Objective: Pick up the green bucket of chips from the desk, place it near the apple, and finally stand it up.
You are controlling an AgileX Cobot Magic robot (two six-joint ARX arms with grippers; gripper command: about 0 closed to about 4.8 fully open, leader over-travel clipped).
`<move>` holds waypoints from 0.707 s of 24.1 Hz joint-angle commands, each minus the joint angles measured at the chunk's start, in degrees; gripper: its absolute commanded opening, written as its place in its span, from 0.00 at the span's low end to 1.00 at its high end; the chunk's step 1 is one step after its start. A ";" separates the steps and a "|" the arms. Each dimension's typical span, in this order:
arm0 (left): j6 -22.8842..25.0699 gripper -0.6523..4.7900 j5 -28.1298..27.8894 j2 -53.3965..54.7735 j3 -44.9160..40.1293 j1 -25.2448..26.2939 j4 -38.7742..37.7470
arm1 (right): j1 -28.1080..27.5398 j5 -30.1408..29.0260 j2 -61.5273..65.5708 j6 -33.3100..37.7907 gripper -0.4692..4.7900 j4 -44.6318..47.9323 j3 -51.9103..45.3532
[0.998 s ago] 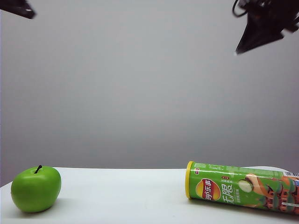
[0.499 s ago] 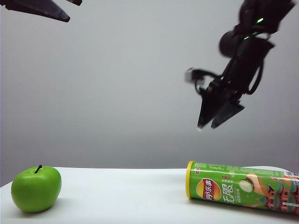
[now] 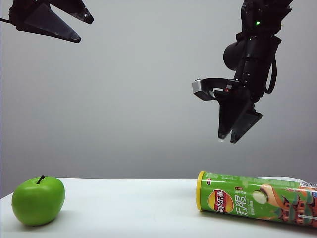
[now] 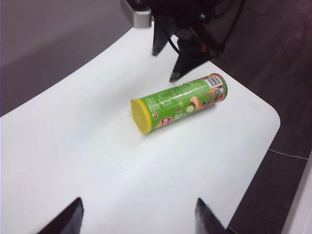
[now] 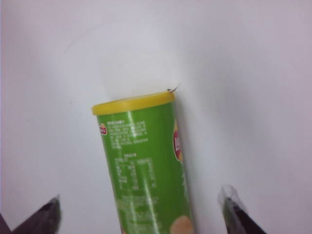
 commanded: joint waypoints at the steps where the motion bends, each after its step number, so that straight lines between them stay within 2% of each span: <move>1: 0.20 0.66 2.14 -0.07 0.31 0.02 1.40 | 2.47 2.56 1.36 -1.18 1.00 0.09 -0.87; 3: 0.20 0.66 2.14 -0.04 0.31 0.02 1.31 | 3.85 2.97 3.50 -1.95 1.00 0.04 -0.87; 6: 0.20 0.66 2.14 -0.07 0.31 0.02 1.25 | 4.92 7.54 6.91 -2.19 1.00 2.29 -0.87; 17: 0.24 0.66 2.12 -0.04 0.31 0.02 0.90 | 5.16 6.64 14.29 -3.39 1.00 4.02 -0.87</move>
